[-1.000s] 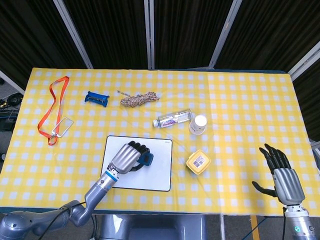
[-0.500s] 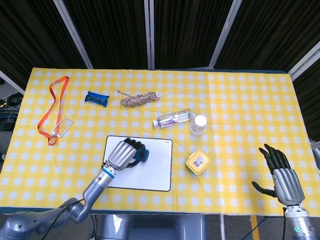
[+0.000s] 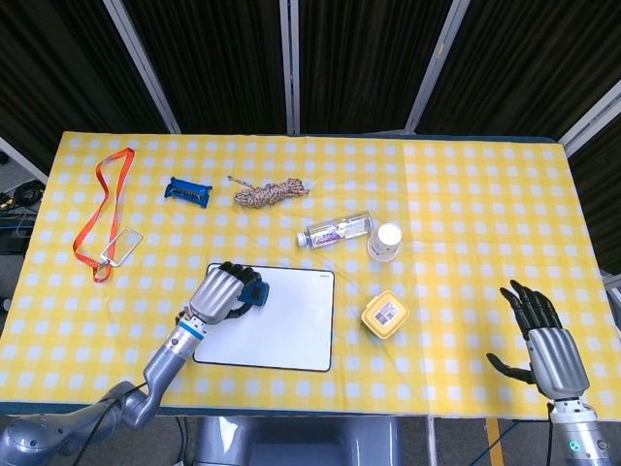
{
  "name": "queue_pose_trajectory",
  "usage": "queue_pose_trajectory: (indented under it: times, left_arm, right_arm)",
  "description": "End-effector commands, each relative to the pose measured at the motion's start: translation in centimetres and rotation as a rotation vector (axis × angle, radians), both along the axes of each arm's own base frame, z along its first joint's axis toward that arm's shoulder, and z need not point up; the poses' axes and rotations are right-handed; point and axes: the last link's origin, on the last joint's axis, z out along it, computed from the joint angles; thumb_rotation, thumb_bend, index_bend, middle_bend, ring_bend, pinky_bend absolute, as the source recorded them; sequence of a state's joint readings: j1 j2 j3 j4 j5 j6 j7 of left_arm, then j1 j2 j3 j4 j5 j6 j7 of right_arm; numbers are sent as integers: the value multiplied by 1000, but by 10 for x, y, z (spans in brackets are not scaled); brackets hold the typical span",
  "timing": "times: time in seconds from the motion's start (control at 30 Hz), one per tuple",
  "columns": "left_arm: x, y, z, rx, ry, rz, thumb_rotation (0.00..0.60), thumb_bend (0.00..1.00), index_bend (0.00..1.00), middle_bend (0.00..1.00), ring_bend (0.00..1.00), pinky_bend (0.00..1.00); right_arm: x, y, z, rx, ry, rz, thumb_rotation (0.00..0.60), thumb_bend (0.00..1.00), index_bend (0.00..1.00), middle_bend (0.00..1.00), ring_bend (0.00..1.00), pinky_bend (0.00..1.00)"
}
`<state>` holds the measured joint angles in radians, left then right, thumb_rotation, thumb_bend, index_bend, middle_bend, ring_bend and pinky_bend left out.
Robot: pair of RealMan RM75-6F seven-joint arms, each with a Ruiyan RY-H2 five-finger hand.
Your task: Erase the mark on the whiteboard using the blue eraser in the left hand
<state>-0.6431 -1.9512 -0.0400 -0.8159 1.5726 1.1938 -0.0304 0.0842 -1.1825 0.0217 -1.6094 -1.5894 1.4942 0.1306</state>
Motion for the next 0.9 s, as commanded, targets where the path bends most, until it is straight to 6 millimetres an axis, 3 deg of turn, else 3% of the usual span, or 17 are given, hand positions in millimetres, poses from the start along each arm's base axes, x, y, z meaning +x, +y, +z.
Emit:
queue_pose_trajectory:
  times: [0.03,0.43,0.6,0.8,0.9]
  left_arm:
    - [5,-1,-2,-2,-12,-14,600,615,768,567,525,494]
    - [47,-20,-25,-60,-71,-92,600,614,768,567,525,494]
    - [58,-27,-26,-54,-109,-116,600,614,768,567,525,494]
    - [53,-19,-7,-2,-158,-90,600,614,767,567,525,494]
    - [33,-9,12,31,-158,-45,600,614,767,567,525,493]
  right_arm:
    - [0,0,1,-3,-1,-1,600,72,11,0,0,0]
    - [-1,-1,2,-4,-7,-1,600,72,11,0,0,0]
    - [-1,0,3,-4,-7,0,600,72,11,0,0,0]
    - [-1,0,3,-5,-6,1,600,71,11,0,0,0]
    - [0,1,1,2,1,4,600,71,11,0,0,0]
